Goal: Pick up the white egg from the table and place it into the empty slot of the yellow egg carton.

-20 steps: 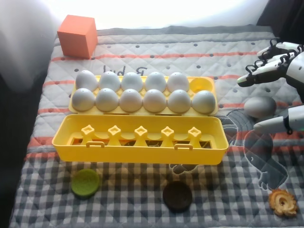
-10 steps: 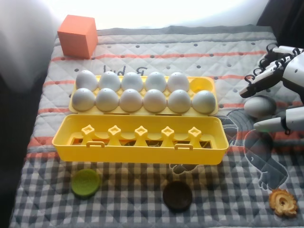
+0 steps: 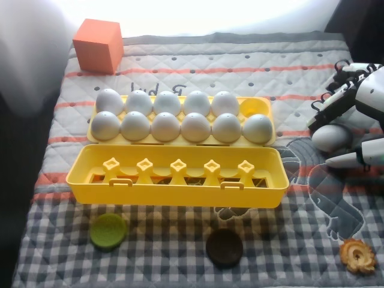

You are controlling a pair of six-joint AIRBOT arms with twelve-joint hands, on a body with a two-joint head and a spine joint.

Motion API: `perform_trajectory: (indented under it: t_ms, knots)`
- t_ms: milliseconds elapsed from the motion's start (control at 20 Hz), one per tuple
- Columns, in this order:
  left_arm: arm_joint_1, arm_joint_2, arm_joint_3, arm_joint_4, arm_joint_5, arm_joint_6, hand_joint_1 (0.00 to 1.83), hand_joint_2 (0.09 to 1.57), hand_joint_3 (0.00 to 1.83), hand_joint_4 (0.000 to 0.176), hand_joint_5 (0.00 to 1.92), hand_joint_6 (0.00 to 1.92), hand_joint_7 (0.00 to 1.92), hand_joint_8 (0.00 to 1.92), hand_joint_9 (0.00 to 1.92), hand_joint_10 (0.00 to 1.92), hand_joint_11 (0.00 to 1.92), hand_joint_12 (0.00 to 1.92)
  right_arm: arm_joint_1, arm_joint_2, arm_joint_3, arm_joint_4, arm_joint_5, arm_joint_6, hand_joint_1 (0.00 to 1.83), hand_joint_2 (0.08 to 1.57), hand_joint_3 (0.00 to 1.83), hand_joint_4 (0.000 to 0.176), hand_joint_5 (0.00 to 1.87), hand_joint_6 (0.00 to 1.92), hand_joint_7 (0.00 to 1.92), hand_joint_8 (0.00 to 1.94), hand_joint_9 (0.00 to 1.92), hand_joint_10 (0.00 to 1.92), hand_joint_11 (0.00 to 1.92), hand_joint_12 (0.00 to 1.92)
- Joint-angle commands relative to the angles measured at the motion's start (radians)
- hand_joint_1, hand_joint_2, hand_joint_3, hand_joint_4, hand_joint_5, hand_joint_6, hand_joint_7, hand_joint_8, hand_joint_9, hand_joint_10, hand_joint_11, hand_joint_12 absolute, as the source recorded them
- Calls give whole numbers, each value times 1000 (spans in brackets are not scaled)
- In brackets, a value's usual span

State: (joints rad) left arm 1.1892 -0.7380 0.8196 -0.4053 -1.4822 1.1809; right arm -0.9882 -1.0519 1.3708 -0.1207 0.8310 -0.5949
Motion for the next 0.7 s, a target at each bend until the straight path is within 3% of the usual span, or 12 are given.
perform_trajectory:
  t_ms: [0, 50, 100, 150, 200, 350, 450, 550, 650]
  knots:
    - [-5, 3, -1, 7, -128, -5, 0, 759, 0, 100, 0, 0, 0, 0, 0, 0, 0, 0, 17, -2, 4, 24, 105, 4, 940, 982, 0, 0, 1001, 0, 1046, 0, 968, 6, 486, 774]
    - [-4, 3, -1, 7, -128, -5, 0, 758, 0, 98, 0, 0, 0, 0, 0, 0, 0, 0, 17, -3, 4, 24, 105, 4, 941, 991, 0, 0, 1011, 0, 1050, 0, 980, 3, 522, 733]
    - [-4, 3, -1, 7, -127, -5, 0, 758, 0, 99, 0, 0, 0, 0, 0, 0, 0, 0, 17, -4, 4, 24, 105, 4, 1049, 1028, 10, 93, 1112, 560, 1071, 8, 1012, 6, 611, 683]
    - [-4, 3, -2, 7, -127, -5, 0, 758, 0, 101, 0, 0, 0, 0, 0, 0, 0, 0, 18, -5, 4, 24, 105, 5, 1064, 1065, 4, 98, 1067, 791, 1073, 3, 1026, 4, 663, 648]
    - [-4, 3, -2, 7, -128, -5, 0, 766, 0, 96, 0, 0, 0, 0, 0, 0, 0, 0, 18, -5, 4, 24, 105, 5, 1121, 1081, 3, 0, 1043, 861, 1085, 4, 1072, 14, 774, 639]
    - [-3, 4, -2, 7, -129, -5, 0, 763, 0, 104, 0, 0, 0, 0, 0, 0, 0, 0, 20, -5, 4, 23, 105, 8, 1135, 1096, 1, 0, 1013, 917, 1120, 1, 1149, 2, 967, 418]
    - [-3, 3, -2, 6, -129, -5, 0, 761, 0, 101, 0, 0, 0, 0, 0, 0, 0, 0, 23, -5, 4, 20, 105, 11, 1128, 1096, 0, 0, 1015, 916, 1123, 0, 1149, 0, 969, 409]
    - [-3, 4, -2, 6, -129, -5, 0, 758, 0, 113, 0, 0, 0, 0, 0, 0, 0, 0, 24, -5, 4, 17, 105, 11, 1139, 1092, 0, 0, 1025, 898, 1131, 2, 1154, 2, 966, 408]
    - [-3, 4, -2, 6, -130, -5, 0, 763, 0, 105, 0, 0, 0, 0, 0, 0, 0, 0, 25, -5, 4, 17, 105, 12, 1136, 1095, 0, 0, 1016, 912, 1124, 2, 1161, 2, 975, 442]
